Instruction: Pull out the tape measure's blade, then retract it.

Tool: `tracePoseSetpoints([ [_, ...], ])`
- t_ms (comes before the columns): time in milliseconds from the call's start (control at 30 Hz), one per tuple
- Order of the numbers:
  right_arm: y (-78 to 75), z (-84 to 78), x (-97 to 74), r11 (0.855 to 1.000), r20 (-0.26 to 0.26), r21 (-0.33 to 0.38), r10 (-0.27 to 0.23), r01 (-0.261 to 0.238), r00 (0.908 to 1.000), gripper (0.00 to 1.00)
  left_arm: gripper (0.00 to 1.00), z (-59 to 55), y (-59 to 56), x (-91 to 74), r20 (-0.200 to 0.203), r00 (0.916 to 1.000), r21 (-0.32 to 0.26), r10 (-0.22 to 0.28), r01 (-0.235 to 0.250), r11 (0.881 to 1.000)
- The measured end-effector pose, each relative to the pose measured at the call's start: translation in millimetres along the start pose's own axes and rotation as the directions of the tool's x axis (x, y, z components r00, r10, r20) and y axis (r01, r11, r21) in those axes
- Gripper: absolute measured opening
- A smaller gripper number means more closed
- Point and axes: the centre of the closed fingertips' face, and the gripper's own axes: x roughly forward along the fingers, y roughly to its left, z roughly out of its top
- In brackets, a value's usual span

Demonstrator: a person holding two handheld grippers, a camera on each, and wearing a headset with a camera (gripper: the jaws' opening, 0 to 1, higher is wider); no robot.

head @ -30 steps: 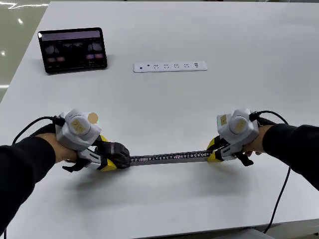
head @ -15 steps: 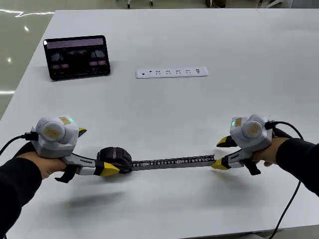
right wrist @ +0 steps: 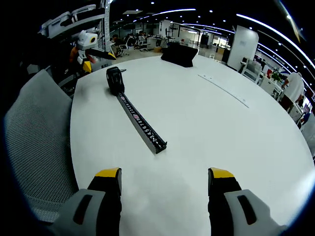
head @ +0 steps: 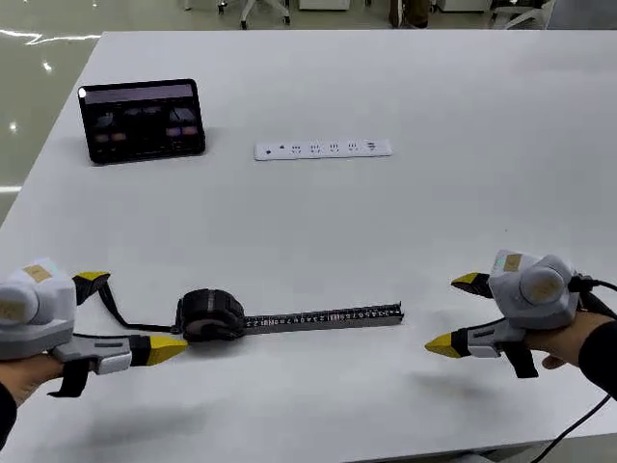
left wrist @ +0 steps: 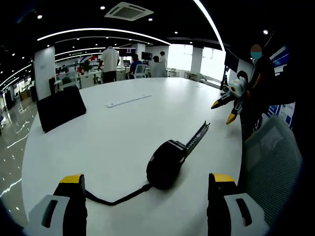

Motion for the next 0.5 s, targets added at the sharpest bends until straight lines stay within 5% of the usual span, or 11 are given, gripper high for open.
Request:
tracePoseSetpoints([
  [233,3.9,-7.9,-31.2,0.999,0.030,0.033,-0.038,0.037,0.9988,0.79,1.00,-16.0,-1.3,-23.4,0.002,0.9998,0.005,0.021,-0.021,1.000],
  [500,6.1,-23.7,-55.1,0.994,0.062,0.086,-0.079,0.074,0.9949,0.90,1.00,-15.5,5.8,-54.0,0.042,0.9974,-0.013,0.059,-0.058,0.998],
])
